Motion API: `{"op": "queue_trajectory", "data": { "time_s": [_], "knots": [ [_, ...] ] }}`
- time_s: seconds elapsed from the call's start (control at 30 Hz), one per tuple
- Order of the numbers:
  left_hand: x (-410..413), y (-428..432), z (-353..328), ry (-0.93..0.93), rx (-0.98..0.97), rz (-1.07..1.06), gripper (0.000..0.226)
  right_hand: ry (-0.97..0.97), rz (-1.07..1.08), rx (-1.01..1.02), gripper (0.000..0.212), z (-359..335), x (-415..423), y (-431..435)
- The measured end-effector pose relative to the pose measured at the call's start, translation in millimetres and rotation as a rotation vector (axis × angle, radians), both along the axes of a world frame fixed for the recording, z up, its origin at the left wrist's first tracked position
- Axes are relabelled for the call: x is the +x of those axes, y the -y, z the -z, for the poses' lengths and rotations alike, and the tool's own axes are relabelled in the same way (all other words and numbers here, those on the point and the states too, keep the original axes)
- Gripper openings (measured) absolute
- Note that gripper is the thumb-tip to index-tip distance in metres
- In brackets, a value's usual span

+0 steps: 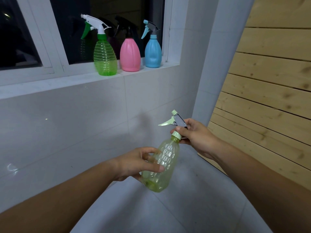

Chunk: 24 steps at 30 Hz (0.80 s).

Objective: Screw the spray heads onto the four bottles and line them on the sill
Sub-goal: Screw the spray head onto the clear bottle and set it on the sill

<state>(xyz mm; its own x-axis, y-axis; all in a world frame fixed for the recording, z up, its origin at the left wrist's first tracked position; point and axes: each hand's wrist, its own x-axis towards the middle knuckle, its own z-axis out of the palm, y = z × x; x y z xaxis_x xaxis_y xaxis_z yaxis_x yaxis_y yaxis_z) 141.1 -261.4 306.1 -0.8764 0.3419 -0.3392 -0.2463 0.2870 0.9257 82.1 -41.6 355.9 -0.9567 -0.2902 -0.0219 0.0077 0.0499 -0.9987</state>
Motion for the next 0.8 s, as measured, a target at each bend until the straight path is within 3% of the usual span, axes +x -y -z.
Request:
{"op": "queue_trajectory", "data": {
  "time_s": [0.37,0.8],
  "knots": [
    [1.4,5.2,-4.1,0.003,0.007,0.087,0.051,0.001,-0.177,-0.001,0.035,5.3,-5.3,-12.5],
    [-0.1,9.8,-3.5,0.146,0.143,0.184,0.047,0.105,-0.247,-0.133,0.028,6.5,-6.6,-18.9]
  ]
}}
